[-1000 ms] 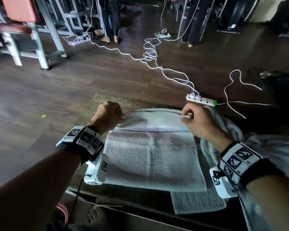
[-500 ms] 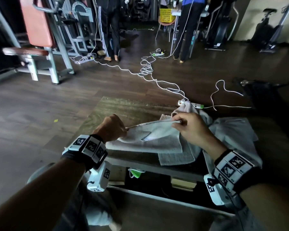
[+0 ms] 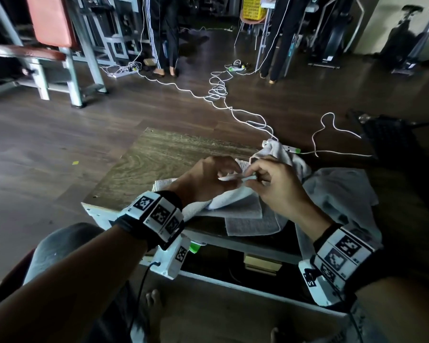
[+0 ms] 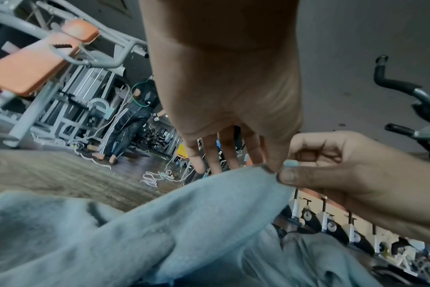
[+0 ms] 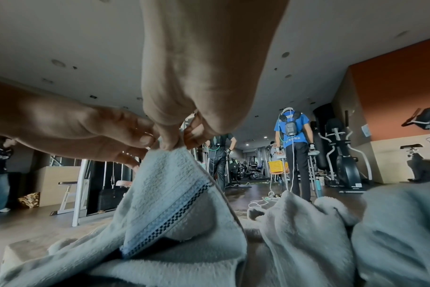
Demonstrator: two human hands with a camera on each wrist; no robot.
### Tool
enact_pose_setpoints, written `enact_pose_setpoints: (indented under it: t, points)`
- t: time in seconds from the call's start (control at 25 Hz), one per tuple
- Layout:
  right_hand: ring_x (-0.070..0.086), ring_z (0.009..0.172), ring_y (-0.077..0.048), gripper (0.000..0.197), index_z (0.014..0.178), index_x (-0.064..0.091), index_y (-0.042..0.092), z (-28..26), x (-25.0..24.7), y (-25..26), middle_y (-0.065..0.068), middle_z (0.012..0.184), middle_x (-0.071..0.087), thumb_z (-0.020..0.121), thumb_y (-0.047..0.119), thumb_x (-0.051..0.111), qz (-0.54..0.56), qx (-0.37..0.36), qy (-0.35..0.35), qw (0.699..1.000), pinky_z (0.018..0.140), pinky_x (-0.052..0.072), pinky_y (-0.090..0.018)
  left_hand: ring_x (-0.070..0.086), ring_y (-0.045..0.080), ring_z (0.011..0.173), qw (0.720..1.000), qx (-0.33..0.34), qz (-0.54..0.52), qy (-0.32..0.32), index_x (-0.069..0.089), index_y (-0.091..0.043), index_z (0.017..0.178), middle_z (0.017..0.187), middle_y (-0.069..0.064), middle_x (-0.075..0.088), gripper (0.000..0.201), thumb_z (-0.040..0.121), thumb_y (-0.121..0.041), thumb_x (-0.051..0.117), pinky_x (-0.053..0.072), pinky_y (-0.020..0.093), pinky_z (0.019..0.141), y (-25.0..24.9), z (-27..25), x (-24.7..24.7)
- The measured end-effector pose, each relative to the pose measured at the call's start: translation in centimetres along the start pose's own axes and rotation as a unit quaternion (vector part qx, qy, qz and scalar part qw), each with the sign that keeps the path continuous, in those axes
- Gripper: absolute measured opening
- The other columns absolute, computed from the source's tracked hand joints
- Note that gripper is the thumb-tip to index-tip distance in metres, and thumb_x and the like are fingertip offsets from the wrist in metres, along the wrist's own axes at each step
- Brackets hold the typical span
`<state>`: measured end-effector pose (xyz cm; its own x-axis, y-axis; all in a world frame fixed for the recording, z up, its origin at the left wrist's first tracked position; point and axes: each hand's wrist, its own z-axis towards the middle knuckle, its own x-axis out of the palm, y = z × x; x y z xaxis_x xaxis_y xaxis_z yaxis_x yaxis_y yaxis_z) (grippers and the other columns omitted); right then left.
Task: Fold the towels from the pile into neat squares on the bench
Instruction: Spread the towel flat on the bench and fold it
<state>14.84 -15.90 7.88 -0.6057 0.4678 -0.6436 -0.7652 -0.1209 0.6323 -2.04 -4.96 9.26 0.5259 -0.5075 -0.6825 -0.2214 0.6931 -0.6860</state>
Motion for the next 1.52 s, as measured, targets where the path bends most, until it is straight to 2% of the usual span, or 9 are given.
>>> enact_pose_setpoints:
  t: [0.12,0.2,0.36,0.52,0.68,0.92,1.12,1.24,1.52]
  points:
    - [0.066,0.076,-0.006,0.017,0.087,0.065,0.009,1.2,0.4,0.4,0.005,0.079,0.067,0.079,-0.002,0.075,0.048,0.025,-0.038,0.998,0.073,0.055,-0.021,0.068,0.017,0.078,0.998,-0.041,-0.046,-0.016,0.072,-0.015,0.092,0.085,0.004,0.073,0.010,0.083,-0.013,0.073,0.053,0.032,0.073,0.6,2.2,0.2]
    - [0.066,0.076,0.000,0.017,0.085,0.065,0.008,1.9,0.8,-0.3,0.011,0.077,0.067,0.077,-0.001,0.077,0.058,0.045,-0.068,0.995,0.070,0.049,-0.011,0.068,0.020,0.075,0.999,-0.040,-0.032,-0.016,0.073,-0.014,0.085,0.081,0.006,0.073,0.006,0.080,-0.009,0.073,0.054,0.033,0.069,0.7,3.6,0.0]
    - [0.067,0.075,-0.006,0.019,0.084,0.065,0.013,3.2,1.9,-1.6,0.006,0.079,0.070,0.077,0.006,0.080,0.062,0.086,-0.091,0.990,0.073,0.053,-0.022,0.063,0.012,0.066,0.998,-0.049,0.004,-0.035,0.068,-0.023,0.079,0.073,-0.001,0.069,0.012,0.078,-0.014,0.076,0.047,0.020,0.058,0.5,5.3,-0.2]
    - [0.061,0.071,-0.004,0.018,0.080,0.067,0.019,4.1,2.3,-1.8,0.013,0.074,0.066,0.074,0.014,0.083,0.008,0.110,-0.109,0.988,0.070,0.048,-0.019,0.065,0.016,0.065,0.997,-0.041,-0.029,-0.056,0.064,-0.024,0.083,0.071,0.001,0.069,0.019,0.076,-0.015,0.078,0.050,0.028,0.060,1.8,5.4,0.5]
    - [0.065,0.071,-0.006,0.023,0.076,0.063,0.026,4.7,3.6,-2.9,0.012,0.072,0.066,0.075,0.011,0.081,0.001,0.122,-0.085,0.989,0.071,0.055,-0.038,0.070,0.019,0.074,0.998,-0.037,-0.035,-0.041,0.072,-0.017,0.084,0.077,0.000,0.073,0.015,0.073,-0.014,0.082,0.057,0.037,0.070,3.6,5.3,0.5]
    - [0.069,0.075,-0.008,0.019,0.079,0.069,0.022,5.2,4.4,-2.8,0.007,0.077,0.072,0.072,0.013,0.085,0.068,0.161,-0.066,0.982,0.073,0.057,-0.035,0.071,0.012,0.071,0.996,-0.063,-0.039,-0.043,0.075,-0.018,0.082,0.075,-0.001,0.074,0.017,0.072,-0.008,0.082,0.058,0.029,0.067,4.6,4.4,0.0]
    - [0.070,0.078,-0.007,0.020,0.079,0.070,0.021,5.5,4.6,-2.2,0.006,0.079,0.073,0.072,0.011,0.085,0.114,0.155,-0.060,0.979,0.076,0.058,-0.032,0.056,-0.009,0.052,0.992,-0.080,-0.084,-0.056,0.068,-0.040,0.074,0.067,-0.007,0.071,0.031,0.078,-0.011,0.079,0.042,0.007,0.050,4.1,3.4,-0.7]
    - [0.069,0.082,-0.008,0.017,0.082,0.072,0.021,5.7,4.8,-2.2,0.008,0.082,0.073,0.075,0.009,0.083,0.111,0.127,-0.052,0.984,0.079,0.057,-0.033,0.053,-0.012,0.047,0.986,-0.114,-0.110,-0.062,0.071,-0.031,0.076,0.061,-0.016,0.067,0.024,0.080,-0.009,0.077,0.038,0.004,0.046,3.9,3.0,-0.7]
    - [0.066,0.076,-0.003,0.016,0.090,0.074,0.017,6.0,5.3,-2.6,0.011,0.081,0.071,0.078,0.009,0.080,0.112,0.086,-0.082,0.987,0.073,0.054,-0.021,0.065,-0.008,0.061,0.978,-0.128,-0.126,-0.104,0.077,-0.013,0.093,0.083,-0.007,0.075,0.014,0.080,-0.017,0.079,0.045,0.006,0.048,4.0,2.9,-0.9]
